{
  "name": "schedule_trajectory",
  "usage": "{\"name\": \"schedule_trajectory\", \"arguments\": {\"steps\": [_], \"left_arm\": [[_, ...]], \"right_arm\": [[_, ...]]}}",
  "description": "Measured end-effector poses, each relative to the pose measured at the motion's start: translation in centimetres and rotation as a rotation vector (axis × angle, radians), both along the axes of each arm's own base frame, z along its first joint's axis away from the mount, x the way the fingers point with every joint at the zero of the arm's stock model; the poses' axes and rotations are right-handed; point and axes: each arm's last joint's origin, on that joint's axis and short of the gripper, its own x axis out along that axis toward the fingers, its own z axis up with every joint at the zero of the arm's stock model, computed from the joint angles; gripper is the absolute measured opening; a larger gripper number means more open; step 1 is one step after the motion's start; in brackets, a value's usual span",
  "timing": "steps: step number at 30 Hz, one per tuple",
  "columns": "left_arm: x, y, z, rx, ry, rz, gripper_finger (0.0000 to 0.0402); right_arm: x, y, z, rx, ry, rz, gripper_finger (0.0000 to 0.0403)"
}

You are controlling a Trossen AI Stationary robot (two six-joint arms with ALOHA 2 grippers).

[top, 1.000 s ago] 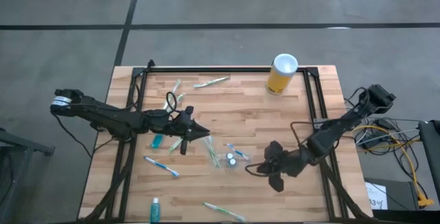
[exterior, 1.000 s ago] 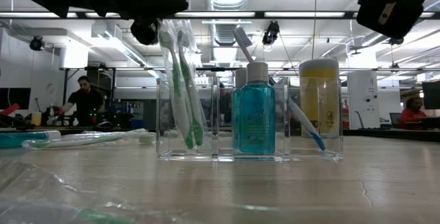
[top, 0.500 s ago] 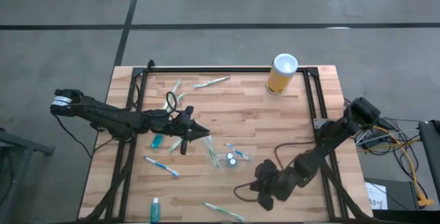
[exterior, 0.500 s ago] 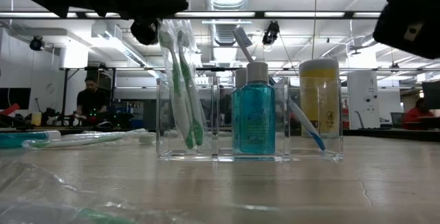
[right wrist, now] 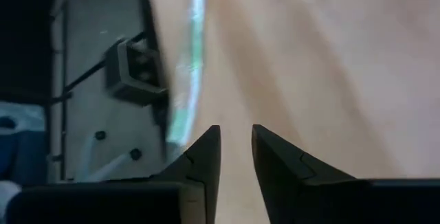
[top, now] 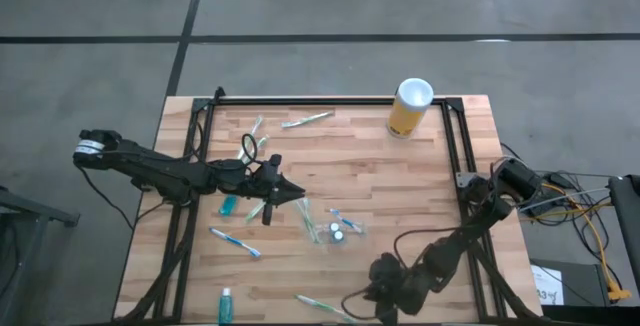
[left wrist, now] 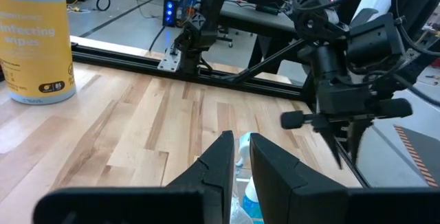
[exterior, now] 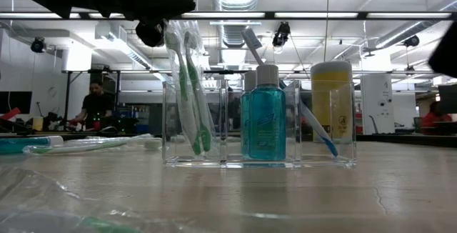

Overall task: Pick & Place toothbrushing station
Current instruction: Put the green toothbrush into the transparent organizer

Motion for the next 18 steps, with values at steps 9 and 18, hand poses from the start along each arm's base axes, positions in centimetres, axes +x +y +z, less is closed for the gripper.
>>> {"name": "schedule_trajectory", "arguments": {"steps": [9,18], "left_arm": [[0.0,0.0,0.0,0.0,0.0,0.0,0.0053],[0.0,0.0,0.0,0.0,0.0,0.0,0.0053]], "right_arm": [[-0.5,2.5,-0.8,0.064,-0.095,0.08,0.0108],[0.2,3.3,-2.6,0.09,-0.139,0.099,0.0124]]}}
